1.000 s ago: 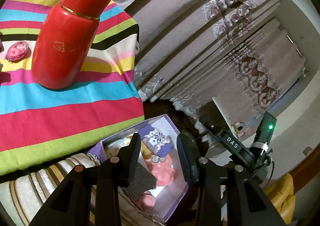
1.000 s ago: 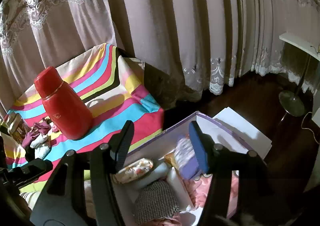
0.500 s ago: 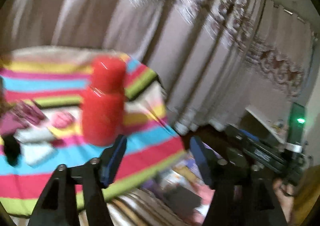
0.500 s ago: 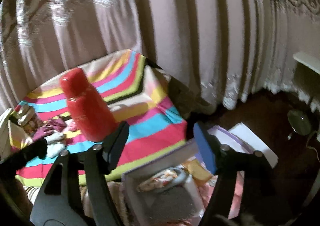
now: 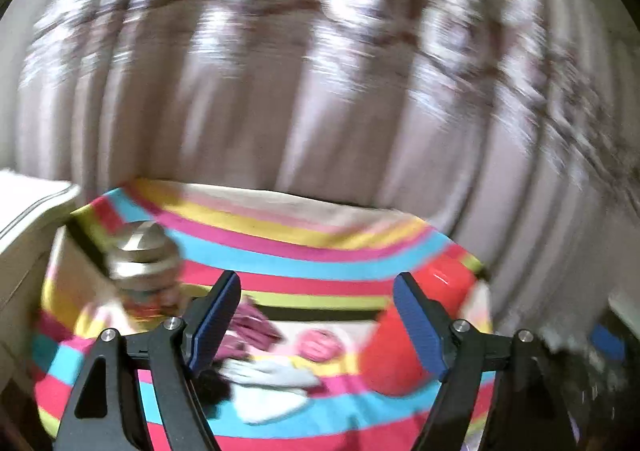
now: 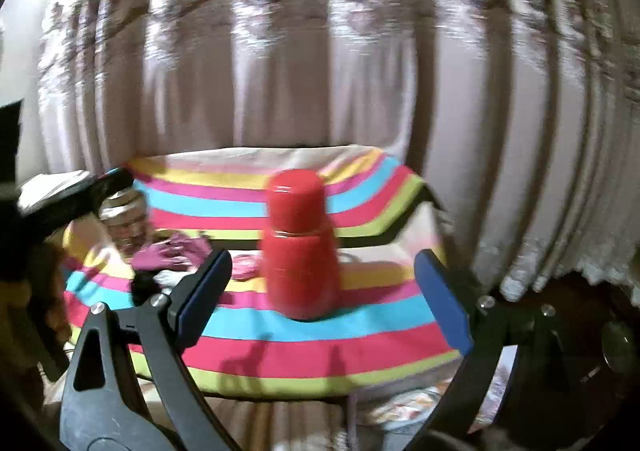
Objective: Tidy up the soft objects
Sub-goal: 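Move both open grippers back over the pile on the bed, then grasp the black fuzzy sock with the left gripper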
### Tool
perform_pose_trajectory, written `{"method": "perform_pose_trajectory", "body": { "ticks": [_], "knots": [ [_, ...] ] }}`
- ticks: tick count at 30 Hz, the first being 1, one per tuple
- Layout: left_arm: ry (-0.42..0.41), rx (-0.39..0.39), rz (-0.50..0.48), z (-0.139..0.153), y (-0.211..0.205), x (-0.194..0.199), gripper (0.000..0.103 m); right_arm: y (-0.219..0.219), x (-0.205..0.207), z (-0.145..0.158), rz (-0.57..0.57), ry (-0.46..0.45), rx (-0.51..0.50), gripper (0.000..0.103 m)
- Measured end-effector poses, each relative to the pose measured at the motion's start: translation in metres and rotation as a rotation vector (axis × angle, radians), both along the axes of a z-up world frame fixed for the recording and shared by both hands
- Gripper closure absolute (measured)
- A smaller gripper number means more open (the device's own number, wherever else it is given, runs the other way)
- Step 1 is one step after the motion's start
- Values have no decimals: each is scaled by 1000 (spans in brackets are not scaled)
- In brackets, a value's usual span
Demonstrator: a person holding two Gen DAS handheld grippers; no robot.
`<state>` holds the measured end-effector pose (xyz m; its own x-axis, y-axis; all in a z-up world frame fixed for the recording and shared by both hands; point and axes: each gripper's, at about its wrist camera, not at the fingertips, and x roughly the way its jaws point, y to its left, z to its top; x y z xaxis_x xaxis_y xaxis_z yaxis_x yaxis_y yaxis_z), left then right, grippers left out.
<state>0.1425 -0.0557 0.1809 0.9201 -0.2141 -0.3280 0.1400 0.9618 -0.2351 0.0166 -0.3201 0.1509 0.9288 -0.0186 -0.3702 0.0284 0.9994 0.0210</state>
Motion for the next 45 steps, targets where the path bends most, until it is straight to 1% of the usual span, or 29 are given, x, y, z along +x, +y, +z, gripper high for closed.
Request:
{"method": "perform_pose_trajectory", "body": {
  "ticks": [2,3,5,7,9,12,15,17,21,24,27,29,32,36,37,38,39,40,41,44,45],
  "knots": [
    [7,-52,54,-2,25,11,24,20,11,2,64,5,-5,9],
    [15,-67,68,-4,33,16,24,27,15,1,81,6,-9,9],
    [48,-105,106,-13,52,30,24,47,29,1,120,7,-21,9],
    [81,-158,141,-27,72,39,24,64,44,-1,159,0,-23,9],
    [122,-205,168,-48,89,48,24,76,60,-4,182,13,-23,9],
    [190,-251,204,-80,104,54,26,95,89,-12,239,40,-5,9],
    [269,-300,256,-119,120,64,28,110,111,-18,256,55,4,9],
    [311,-318,275,-136,126,68,32,122,131,-22,254,73,9,9],
    [371,-323,288,-161,132,75,32,142,165,-35,254,108,36,9],
    [427,-335,274,-179,133,82,32,153,184,-50,246,133,11,9],
    [494,-356,251,-200,131,92,32,161,197,-74,252,170,-16,9],
    [535,-368,229,-212,126,98,32,164,202,-95,256,205,-38,9],
    [580,-363,194,-224,116,107,32,168,207,-115,284,241,-60,9],
    [626,-319,172,-235,101,113,32,174,207,-130,314,249,-124,9],
    [634,-309,166,-237,98,115,35,175,207,-134,320,252,-139,9],
    [641,-301,160,-238,96,116,41,176,207,-137,324,255,-152,9],
    [650,-286,153,-240,93,118,44,177,208,-140,329,260,-156,9],
    [654,-260,150,-240,89,118,49,176,209,-145,335,272,-155,9],
    [655,-230,152,-239,87,118,56,175,210,-148,338,280,-154,9],
    [661,-151,149,-239,76,120,63,174,214,-157,350,308,-146,9],
    [663,-140,146,-239,74,120,65,174,215,-160,357,318,-148,9]
  ]
}}
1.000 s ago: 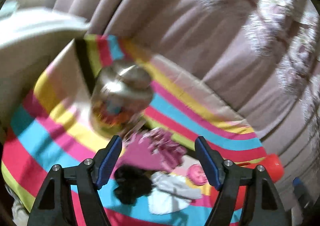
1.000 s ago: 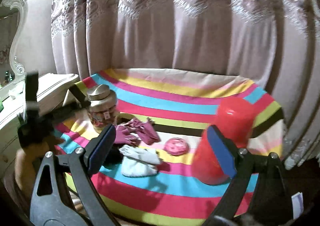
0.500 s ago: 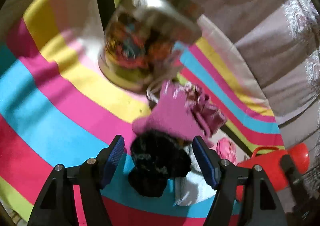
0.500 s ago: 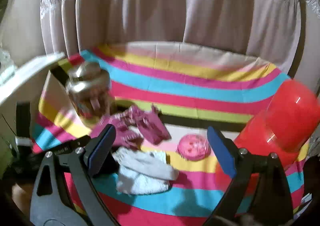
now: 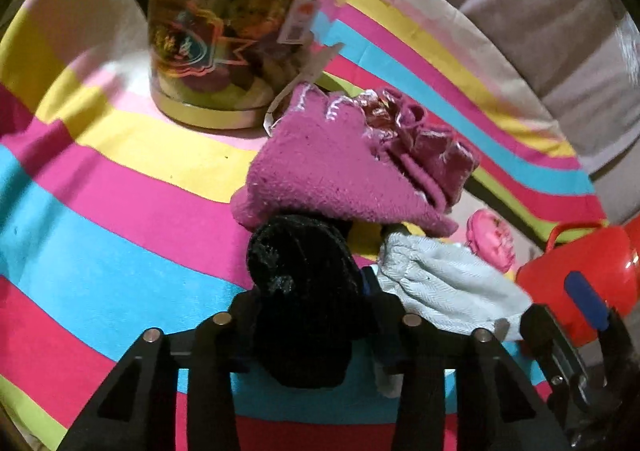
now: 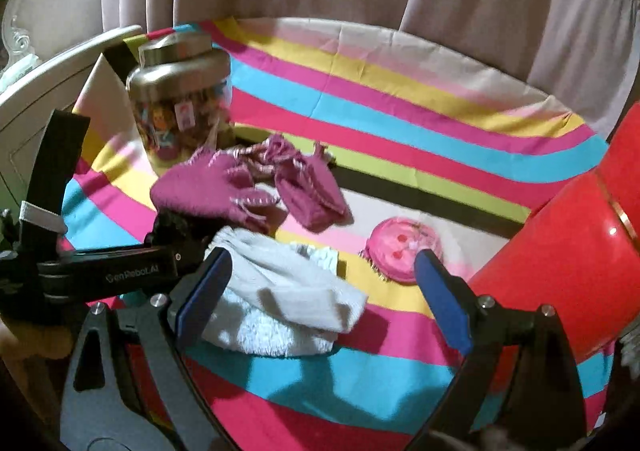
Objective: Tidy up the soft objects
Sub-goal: 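Grasp the black fuzzy sock with the left gripper, then grasp the white herringbone knit cloth with the right gripper while left holds the black sock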
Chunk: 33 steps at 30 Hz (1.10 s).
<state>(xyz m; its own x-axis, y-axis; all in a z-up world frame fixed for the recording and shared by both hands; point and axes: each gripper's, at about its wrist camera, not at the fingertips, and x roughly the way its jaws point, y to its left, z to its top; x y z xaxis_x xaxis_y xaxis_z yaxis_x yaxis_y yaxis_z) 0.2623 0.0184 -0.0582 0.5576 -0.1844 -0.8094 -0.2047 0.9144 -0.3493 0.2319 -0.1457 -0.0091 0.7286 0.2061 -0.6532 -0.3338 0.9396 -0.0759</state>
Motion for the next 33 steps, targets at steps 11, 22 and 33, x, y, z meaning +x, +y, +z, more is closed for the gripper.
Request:
{"method": "perform_pose_trajectory", "body": {
  "ticks": [11,22,33],
  "knots": [
    [-56,-92,86,13,23,-22,72,19,10,-28,68,79,-41,9],
    [-135,-127,171,26,42,-30,72,39,24,-45,93,94,-149,12],
    [-154,-127,166,27,35,-26,72,28,29,-42,86,112,-44,69]
  ]
}}
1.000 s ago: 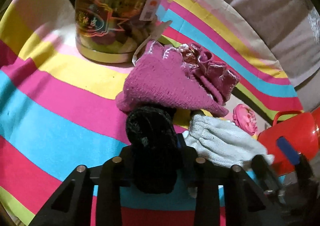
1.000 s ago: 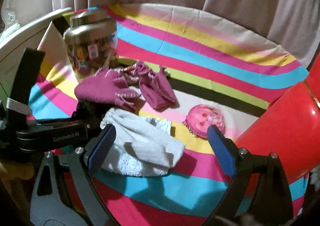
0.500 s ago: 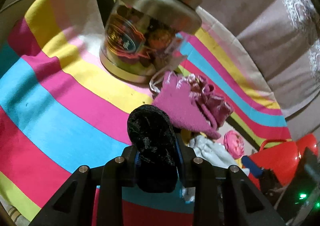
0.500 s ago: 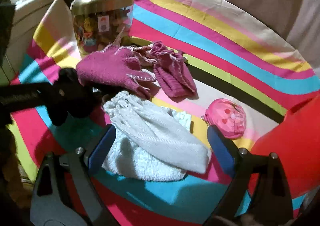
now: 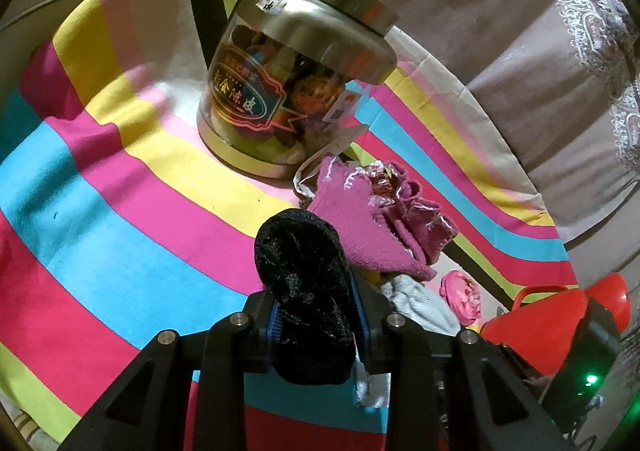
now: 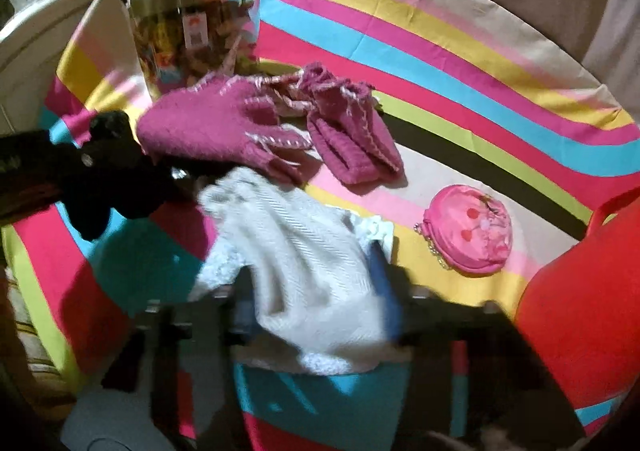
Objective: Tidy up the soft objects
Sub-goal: 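Grasp the white herringbone knit cloth with the right gripper while left holds the black sock, then carry the black sock and white knit cloth into the box and open both grippers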
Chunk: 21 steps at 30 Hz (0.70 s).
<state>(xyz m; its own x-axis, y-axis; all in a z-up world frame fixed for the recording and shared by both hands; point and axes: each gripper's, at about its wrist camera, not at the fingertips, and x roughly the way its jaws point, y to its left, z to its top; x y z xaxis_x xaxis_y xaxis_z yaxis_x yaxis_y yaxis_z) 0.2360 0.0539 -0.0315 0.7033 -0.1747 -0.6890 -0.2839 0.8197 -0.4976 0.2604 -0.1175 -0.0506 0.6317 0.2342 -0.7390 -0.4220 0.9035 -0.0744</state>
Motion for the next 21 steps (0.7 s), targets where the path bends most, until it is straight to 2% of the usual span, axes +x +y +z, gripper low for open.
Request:
{"method": "perform_pose_trajectory", "body": {
  "ticks": [4,8,12,21],
  "knots": [
    [-13,1,0,2,0,0,72,-6,-6,10,-10,-16,49,74],
    [-31,0,-1,5,0,-1,72,-18,-9,18,-26,10,150,78],
    [-61,7,-9,11,-3,-2,72,-32,-17,27,-51,10,208,79],
    [-141,24,-54,29,-17,-11,72,-55,-41,51,-81,-31,270,80]
  ]
}}
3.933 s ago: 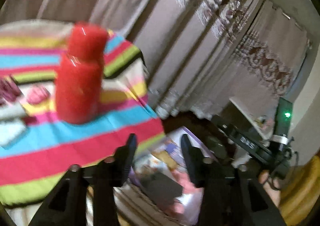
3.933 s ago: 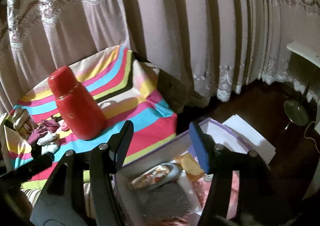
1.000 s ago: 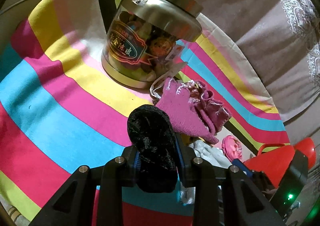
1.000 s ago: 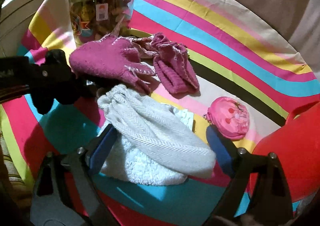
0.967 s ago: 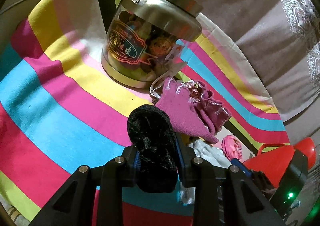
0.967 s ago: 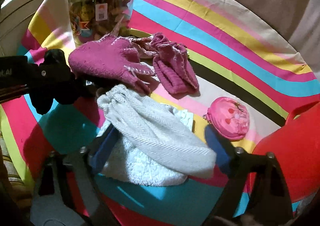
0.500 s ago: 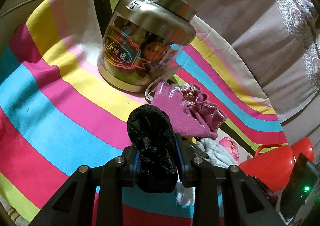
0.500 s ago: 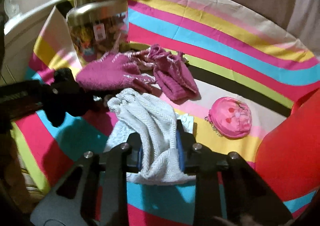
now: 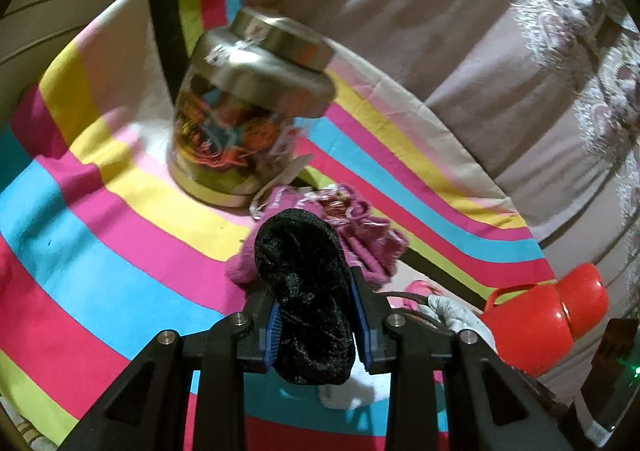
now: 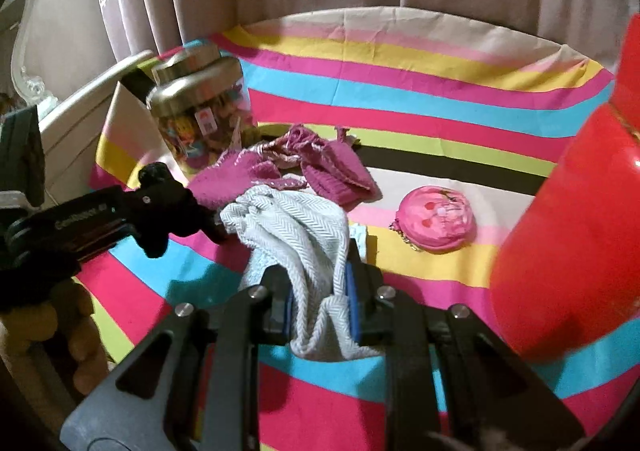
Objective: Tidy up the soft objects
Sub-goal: 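Carry the black sock and white knit cloth into the box and open both grippers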
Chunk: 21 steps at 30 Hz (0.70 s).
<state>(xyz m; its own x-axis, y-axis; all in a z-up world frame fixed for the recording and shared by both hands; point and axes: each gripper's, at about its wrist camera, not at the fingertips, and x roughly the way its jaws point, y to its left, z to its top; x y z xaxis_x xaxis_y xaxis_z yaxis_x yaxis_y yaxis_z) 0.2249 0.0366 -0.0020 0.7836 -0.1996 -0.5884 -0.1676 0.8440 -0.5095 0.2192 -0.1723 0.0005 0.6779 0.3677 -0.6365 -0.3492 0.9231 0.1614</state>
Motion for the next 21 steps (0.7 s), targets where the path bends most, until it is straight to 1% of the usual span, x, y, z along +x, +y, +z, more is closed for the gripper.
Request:
{"method": "perform_pose_trajectory", "body": {
  "ticks": [5,11,17,21],
  "knots": [
    [-47,2,-31,16,-11,-10,72,-7,-18,15,-12,-29,16,80],
    [-57,-18,-61,28,-21,-22,72,-32,-50,27,-50,-41,40,80],
    [-56,-36,-132,41,-46,-36,72,-61,-79,34,-103,-36,64,80],
    [-55,-42,-200,49,-73,-48,72,-84,-102,36,-139,-33,79,80]
  ]
}}
